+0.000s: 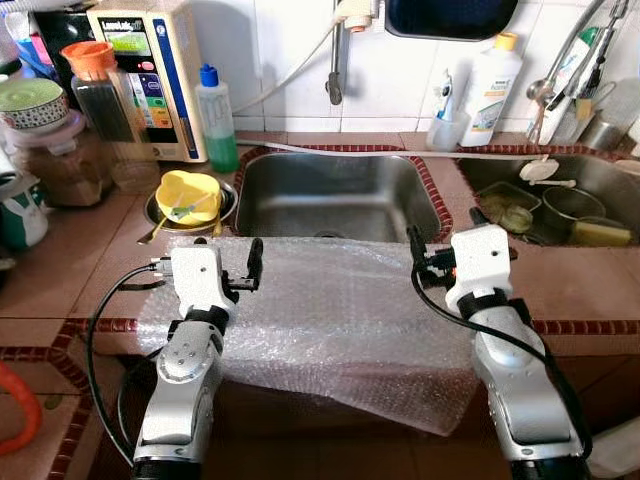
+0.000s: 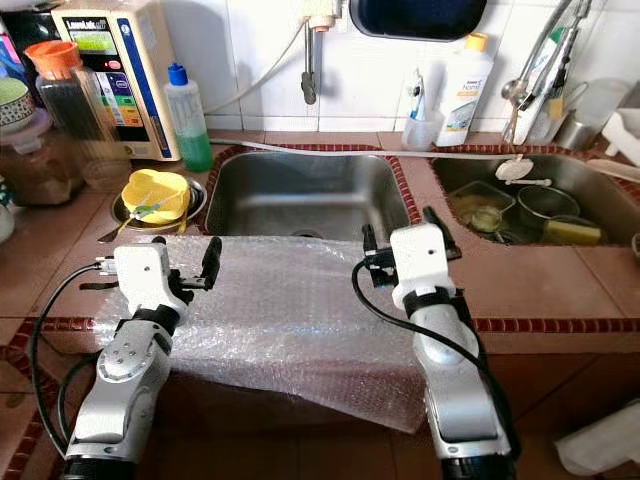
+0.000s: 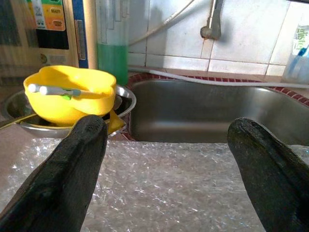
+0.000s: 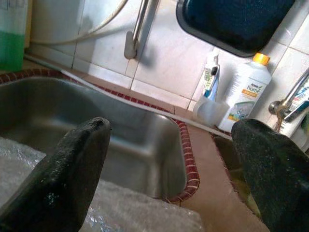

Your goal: Kitchen organization

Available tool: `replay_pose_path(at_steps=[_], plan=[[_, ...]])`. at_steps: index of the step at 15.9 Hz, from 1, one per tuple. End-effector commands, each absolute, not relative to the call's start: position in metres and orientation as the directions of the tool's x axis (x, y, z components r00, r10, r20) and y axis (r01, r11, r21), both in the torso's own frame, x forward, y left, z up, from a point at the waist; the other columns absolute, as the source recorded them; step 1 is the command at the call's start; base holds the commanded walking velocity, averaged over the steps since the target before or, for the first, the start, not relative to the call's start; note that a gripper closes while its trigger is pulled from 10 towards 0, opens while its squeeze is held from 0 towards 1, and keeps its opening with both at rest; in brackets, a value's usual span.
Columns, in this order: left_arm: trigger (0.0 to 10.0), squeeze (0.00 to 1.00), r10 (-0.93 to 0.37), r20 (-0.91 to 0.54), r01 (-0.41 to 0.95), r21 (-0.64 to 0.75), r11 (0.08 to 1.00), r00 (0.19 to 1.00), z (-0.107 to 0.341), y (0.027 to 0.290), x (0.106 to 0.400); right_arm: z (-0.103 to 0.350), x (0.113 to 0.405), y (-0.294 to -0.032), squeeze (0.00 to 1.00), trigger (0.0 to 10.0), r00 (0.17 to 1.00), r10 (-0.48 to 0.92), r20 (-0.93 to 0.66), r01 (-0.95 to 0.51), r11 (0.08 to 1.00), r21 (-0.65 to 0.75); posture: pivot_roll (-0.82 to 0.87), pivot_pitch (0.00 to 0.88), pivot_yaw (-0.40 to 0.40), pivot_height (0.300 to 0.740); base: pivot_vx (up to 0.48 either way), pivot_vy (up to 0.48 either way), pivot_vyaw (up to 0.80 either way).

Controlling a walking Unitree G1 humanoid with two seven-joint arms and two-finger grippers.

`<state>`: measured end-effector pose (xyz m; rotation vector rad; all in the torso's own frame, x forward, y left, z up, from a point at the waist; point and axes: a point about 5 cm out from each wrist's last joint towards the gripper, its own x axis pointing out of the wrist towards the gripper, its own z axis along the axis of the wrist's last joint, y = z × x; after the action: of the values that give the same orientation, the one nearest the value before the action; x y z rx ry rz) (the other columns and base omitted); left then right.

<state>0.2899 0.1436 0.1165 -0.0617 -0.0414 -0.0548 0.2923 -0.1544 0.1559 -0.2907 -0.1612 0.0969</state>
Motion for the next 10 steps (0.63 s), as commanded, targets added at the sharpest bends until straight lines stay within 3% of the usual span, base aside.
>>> replay_pose_path(at_steps=[1,10], plan=[[10.0,0.0,-0.045,0.048,0.048,-0.061,0.997,0.998,0.1166,0.1436,0.2907,0.1644,0.2933,-0.1558,0.0,10.0,0.981,0.114,0.158,-0.059,0.947,-0.316,-0.05,0.0,-0.027,0.74,0.0,0.0,0.0],[10.0,0.0,-0.045,0.048,0.048,-0.061,0.997,0.998,0.1166,0.1436,0.2907,0.1644,0.2933,-0.1558,0.0,10.0,0.981,0.114,0.158,-0.059,0.947,-0.316,-0.05,0.0,-0.027,0.74,0.0,0.0,0.0]])
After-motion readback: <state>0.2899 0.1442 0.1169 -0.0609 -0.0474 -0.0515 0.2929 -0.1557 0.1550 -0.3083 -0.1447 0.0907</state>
